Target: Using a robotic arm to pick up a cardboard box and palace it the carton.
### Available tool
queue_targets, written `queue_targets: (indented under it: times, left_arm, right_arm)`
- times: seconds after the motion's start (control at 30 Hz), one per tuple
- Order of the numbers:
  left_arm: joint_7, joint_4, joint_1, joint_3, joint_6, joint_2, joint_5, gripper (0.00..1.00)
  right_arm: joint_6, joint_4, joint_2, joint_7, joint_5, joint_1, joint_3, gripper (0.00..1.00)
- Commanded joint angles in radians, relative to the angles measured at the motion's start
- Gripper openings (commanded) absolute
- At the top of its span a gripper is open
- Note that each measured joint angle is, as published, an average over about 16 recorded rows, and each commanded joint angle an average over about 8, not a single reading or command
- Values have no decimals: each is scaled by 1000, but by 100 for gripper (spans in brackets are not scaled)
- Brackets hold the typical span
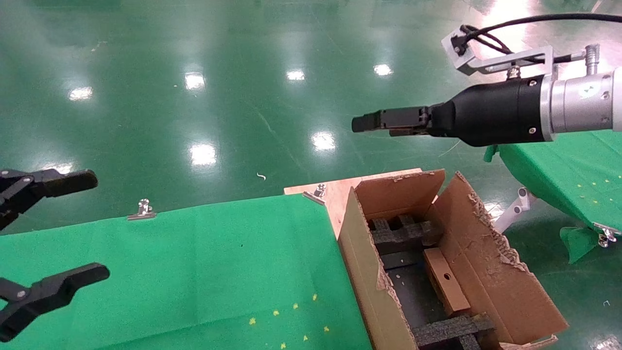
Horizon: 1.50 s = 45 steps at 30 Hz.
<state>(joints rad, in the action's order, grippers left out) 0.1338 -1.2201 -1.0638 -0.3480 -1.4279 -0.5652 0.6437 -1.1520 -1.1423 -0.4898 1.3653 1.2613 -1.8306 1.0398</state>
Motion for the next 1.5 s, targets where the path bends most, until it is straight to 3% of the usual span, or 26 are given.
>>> queue_targets:
  times: [0.03,0.23,0.4,1.5]
  left_arm:
    - [0,0,0,0,0,0,0,100]
    - [0,0,0,0,0,0,0,100]
    - [0,0,0,0,0,0,0,100]
    - [0,0,0,0,0,0,0,100]
  right_arm:
    - [-30,27,6,-5,-61,-5,-18,100]
    - [-29,22,3,-15,-57,7,-21,100]
    - [-47,13,-4,-78,-83,46,-61,100]
    - [-221,-78,-73,-724,-346,463,-472,100]
